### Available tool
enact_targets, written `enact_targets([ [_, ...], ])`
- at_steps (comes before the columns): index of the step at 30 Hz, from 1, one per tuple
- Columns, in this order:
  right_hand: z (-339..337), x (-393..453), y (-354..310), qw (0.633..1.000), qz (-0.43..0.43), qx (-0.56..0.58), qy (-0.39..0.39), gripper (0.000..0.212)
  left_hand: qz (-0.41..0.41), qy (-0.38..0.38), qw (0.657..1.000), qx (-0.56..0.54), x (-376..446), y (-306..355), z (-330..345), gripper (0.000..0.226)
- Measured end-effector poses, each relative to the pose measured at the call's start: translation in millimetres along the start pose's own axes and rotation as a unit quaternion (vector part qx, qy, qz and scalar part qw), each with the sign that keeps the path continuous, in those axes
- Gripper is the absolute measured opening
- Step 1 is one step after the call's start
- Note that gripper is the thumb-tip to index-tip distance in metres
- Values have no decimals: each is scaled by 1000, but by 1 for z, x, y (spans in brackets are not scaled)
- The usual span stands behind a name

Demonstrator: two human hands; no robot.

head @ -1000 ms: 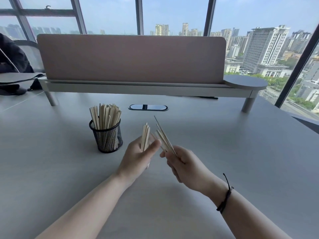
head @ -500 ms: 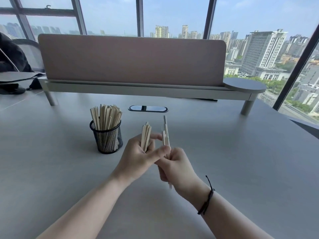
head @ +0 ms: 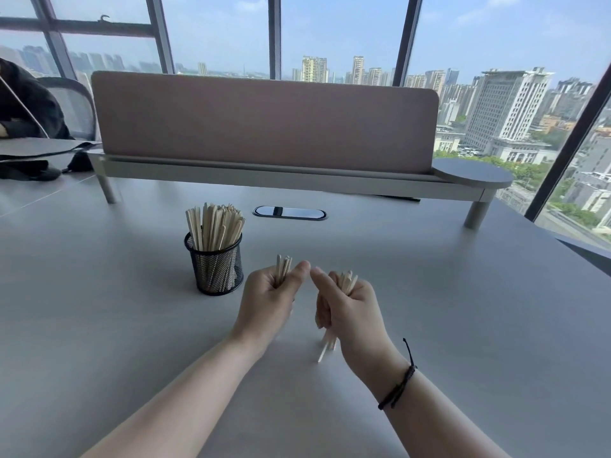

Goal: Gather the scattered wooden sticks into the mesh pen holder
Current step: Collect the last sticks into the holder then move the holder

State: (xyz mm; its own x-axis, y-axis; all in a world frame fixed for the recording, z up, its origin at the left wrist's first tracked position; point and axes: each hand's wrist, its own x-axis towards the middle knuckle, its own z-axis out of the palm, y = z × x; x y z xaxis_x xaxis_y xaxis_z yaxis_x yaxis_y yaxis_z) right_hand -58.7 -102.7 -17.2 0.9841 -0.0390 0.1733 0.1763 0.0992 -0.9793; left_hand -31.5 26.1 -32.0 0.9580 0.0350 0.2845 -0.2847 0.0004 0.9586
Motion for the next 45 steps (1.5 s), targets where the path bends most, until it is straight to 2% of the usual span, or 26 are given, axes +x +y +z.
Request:
enact_targets([
  [6, 6, -1, -9, 1000, 9, 7, -2, 62, -23, 35, 999, -25, 0, 8, -1, 56],
  [11, 15, 0, -6, 999, 46, 5, 6, 66, -61, -58, 996, -8, -3, 16, -2, 64],
  [13, 22, 3, -9, 998, 64, 14, 6, 67, -69, -66, 995, -5, -2, 20, -3, 65],
  [15, 34, 9, -15, 996, 79, 36, 0, 66, -81, -49, 995, -34, 3, 27, -9, 60],
  [18, 60, 26, -29, 994, 84, 68, -26, 63, -59, -6, 997, -46, 26, 45, -34, 61],
  [23, 109, 70, -67, 970, 58, 218, -88, 72, 0, 75, 993, -92, 76, 92, -84, 69],
  [25, 126, 87, -77, 964, 46, 244, -97, 66, 9, 96, 989, -114, 90, 104, -98, 66],
  [28, 149, 109, -78, 969, 27, 236, -72, 46, -11, 115, 986, -121, 105, 103, -108, 73],
  [32, 169, 124, -63, 983, 22, 181, -10, 35, -34, 145, 987, -60, 113, 79, -111, 66],
  [35, 173, 125, -54, 993, 4, 116, 20, 37, -37, 150, 988, -9, 113, 66, -110, 53],
  [39, 175, 128, -42, 993, -95, -63, 14, 31, -18, 171, 985, -2, 114, 54, -110, 44],
  [41, 174, 131, -33, 968, -167, -187, 6, 26, 26, 185, 982, 43, 115, 47, -112, 45],
  [43, 168, 134, -23, 922, -234, -309, 3, 37, 94, 197, 968, 125, 113, 40, -115, 43],
  [45, 160, 138, -14, 879, -264, -396, -15, 44, 158, 222, 943, 193, 113, 31, -118, 35],
])
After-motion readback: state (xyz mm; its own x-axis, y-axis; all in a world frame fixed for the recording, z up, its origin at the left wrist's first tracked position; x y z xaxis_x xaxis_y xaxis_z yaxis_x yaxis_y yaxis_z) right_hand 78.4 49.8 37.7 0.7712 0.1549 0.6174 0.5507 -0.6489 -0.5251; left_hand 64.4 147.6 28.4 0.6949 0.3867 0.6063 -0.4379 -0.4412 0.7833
